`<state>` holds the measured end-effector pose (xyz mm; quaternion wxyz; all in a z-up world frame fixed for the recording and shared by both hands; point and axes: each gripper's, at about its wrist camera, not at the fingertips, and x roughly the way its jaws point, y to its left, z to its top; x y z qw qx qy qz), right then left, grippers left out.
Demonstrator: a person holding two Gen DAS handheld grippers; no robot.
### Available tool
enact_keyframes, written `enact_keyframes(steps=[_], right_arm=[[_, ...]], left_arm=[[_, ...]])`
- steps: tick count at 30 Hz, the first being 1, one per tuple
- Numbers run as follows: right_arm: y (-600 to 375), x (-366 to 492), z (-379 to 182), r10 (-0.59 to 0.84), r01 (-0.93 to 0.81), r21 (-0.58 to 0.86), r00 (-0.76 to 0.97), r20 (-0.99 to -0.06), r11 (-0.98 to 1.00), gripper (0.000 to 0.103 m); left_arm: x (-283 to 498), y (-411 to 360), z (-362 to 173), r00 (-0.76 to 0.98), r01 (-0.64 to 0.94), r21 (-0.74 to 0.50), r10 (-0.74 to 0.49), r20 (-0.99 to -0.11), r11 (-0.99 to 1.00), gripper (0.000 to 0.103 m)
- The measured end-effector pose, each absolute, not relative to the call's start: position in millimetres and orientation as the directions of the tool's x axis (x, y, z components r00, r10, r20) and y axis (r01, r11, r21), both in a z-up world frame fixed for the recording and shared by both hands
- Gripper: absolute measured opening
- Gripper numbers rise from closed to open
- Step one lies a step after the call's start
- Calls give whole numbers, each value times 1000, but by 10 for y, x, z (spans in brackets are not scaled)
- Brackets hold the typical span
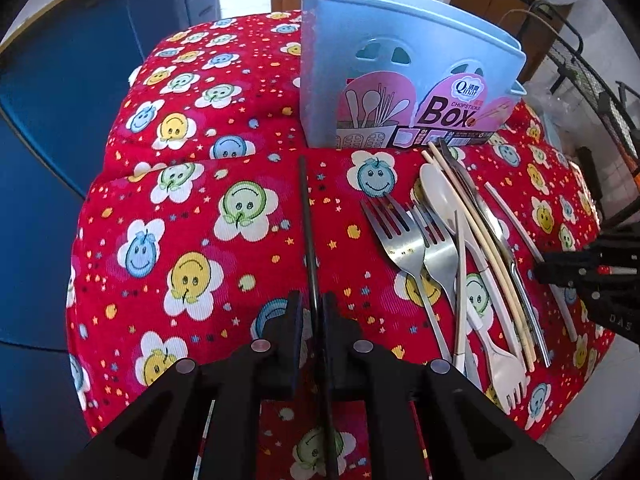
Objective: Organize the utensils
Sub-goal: 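Grasp a white chopstick with the right gripper while the left gripper grasps a black chopstick, then lift both chopsticks and lower them into the blue caddy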
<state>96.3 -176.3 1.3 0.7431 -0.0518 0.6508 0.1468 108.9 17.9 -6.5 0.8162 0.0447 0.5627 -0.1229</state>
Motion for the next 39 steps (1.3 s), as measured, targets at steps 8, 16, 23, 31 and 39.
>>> enact_keyframes(steps=[8,16,23,31,39], right_arm=[[-1620,1142,-25,175,-334,130,108,-979,934,18],[-1730,944,-12,218,-288,135,280,-935,948,8],[-1831,660,19,255,-220,174,432,-865,960,7],[-1817,434,256,263,-196,182,571,-778,964,7],[-1830,321,518,241,-177,164,681,-691,971,7]], left_arm=[[1188,160,-60,316,258,-72,-154,-936,963,8],[1009,243,-54,430,177,-146,-210,-878,973,5],[747,171,57,535,182,-175,-247,-808,968,5],[544,97,309,643,202,-145,-242,-726,969,5],[465,43,540,703,221,-161,-272,-657,962,5]])
